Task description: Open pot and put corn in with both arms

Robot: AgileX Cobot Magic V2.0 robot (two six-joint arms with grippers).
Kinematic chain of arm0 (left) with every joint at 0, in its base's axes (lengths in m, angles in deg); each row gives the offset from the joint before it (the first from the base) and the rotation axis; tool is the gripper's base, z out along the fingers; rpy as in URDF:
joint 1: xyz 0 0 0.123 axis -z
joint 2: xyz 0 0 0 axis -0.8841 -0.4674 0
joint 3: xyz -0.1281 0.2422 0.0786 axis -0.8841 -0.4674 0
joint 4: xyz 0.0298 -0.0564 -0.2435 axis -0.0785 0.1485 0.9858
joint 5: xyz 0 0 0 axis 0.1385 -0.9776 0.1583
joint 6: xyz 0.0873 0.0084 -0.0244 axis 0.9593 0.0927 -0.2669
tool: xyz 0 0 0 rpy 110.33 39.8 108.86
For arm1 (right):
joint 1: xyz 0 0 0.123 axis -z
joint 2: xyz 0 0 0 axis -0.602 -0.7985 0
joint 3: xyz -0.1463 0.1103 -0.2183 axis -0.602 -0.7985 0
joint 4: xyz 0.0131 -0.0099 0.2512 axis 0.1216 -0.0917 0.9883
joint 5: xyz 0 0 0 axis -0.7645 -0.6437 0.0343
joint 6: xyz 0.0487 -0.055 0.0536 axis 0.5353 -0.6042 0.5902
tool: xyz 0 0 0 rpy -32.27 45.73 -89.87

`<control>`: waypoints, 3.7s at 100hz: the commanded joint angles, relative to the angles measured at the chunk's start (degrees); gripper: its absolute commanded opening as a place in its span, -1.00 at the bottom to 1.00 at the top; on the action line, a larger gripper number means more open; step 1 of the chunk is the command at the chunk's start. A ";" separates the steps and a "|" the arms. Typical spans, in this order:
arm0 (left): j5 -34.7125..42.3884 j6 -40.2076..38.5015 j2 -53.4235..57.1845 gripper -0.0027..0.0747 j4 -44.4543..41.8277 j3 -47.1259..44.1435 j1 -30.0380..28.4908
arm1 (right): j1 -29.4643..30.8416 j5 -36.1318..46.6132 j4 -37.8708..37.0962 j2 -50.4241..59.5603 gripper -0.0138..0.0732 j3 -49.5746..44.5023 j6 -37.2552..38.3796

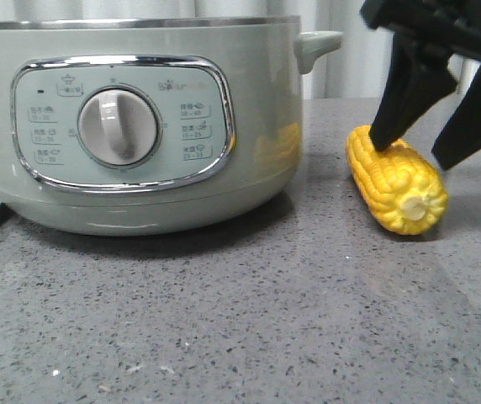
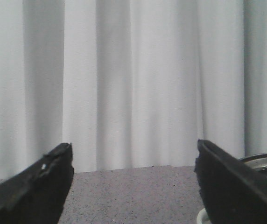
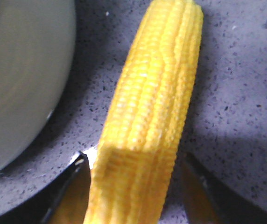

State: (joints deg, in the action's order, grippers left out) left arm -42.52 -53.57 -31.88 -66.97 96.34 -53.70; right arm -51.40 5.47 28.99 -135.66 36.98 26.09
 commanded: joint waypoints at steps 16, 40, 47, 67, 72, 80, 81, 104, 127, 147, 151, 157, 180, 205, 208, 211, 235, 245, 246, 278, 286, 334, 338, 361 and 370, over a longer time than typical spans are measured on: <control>4.00 -0.10 0.26 0.34 -0.15 2.16 0.24 | -0.08 1.44 1.02 -3.74 0.10 2.74 -0.50; 4.00 -0.10 0.26 0.34 -0.15 2.16 0.24 | -0.08 0.39 1.00 -4.18 -0.57 2.78 -0.50; 4.00 -0.10 0.26 0.34 -0.15 2.16 0.24 | -0.08 -0.08 0.25 -3.92 -0.81 2.78 -0.50; 4.00 -0.10 0.26 0.34 -0.15 2.16 0.24 | 0.19 -0.39 -1.55 2.90 -0.85 2.78 -0.50; 4.00 -0.10 0.26 0.34 -0.15 2.16 0.24 | 0.93 -0.60 -1.99 5.79 -0.85 2.88 -0.50; 4.00 -0.10 0.26 0.34 -0.15 2.16 0.24 | 2.87 -1.08 -1.96 9.68 -0.85 3.21 -0.02; 4.00 -0.10 0.26 0.34 -0.15 2.16 0.24 | 3.10 -1.31 -1.96 10.01 -0.85 3.28 -0.02; 4.00 -0.10 0.26 0.34 -0.15 2.16 0.24 | 6.35 -1.04 -2.15 18.07 -0.85 9.52 -5.00; 4.34 -0.10 0.26 0.34 -0.15 2.16 0.24 | -4.80 -0.43 2.82 12.30 -0.85 19.74 -8.94; 4.34 -0.10 0.26 0.34 -0.15 2.16 0.24 | -13.57 3.94 2.82 0.22 -0.85 27.69 -9.48; 4.34 -0.10 0.26 0.34 -0.15 2.16 0.24 | -14.43 4.06 2.82 -1.88 -0.85 29.10 -9.73; 4.48 -0.10 0.26 0.34 -0.15 2.16 0.24 | -15.20 3.85 2.82 -6.01 -0.85 31.63 -9.87; 4.56 -0.10 0.26 0.34 -0.15 2.16 0.24 | -15.56 -3.17 2.94 -15.71 -0.31 38.09 -9.75; 4.56 -0.10 0.26 0.34 -0.15 2.16 0.24 | -15.56 -3.39 3.32 -17.14 0.13 40.15 -9.75; 4.56 -0.10 0.26 0.34 -0.15 2.16 0.24 | -15.56 -3.68 3.32 -17.14 0.13 40.74 -9.75; 4.56 -0.10 0.26 0.34 -0.15 2.16 0.24 | -15.56 -3.81 3.32 -17.14 0.13 41.19 -9.75; 4.56 -0.10 0.26 0.34 -0.15 2.16 0.24 | -15.56 -6.20 2.88 -17.14 0.13 44.54 -9.75; 4.56 -0.10 0.26 0.33 -0.15 2.16 0.24 | -15.56 -7.93 2.38 -16.22 0.07 45.04 -9.75; 4.56 -0.10 0.26 0.32 -0.15 2.16 0.24 | -15.56 -7.97 2.25 -15.89 0.03 45.04 -9.75; 2.14 -0.10 0.48 -0.54 -0.15 2.16 0.75 | -15.56 -11.41 -5.35 -7.78 -0.84 45.04 -9.75; 1.99 -0.10 0.93 -0.80 -0.15 2.16 1.93 | -15.56 -12.66 -6.44 -5.05 -0.84 45.04 -9.75; -8.89 -0.10 20.08 -0.98 -4.16 2.05 6.06 | -15.56 -3.98 -12.66 21.88 -0.84 24.74 -9.75; -12.17 -0.10 22.46 -0.98 -4.16 2.05 6.06 | -15.56 -1.56 -13.09 24.80 -0.84 20.19 -9.75; -24.31 0.38 35.01 -0.98 -4.16 0.45 6.06 | -15.25 15.34 -14.13 42.53 -0.84 -5.61 -9.65; -24.42 0.38 39.47 -0.98 -4.16 -2.84 6.06 | -15.25 21.80 -14.24 49.10 -0.84 -14.72 -9.65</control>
State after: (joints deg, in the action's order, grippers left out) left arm -69.08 -53.35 4.65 -71.23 94.59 -48.12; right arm -66.80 15.73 15.46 -92.30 29.06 16.95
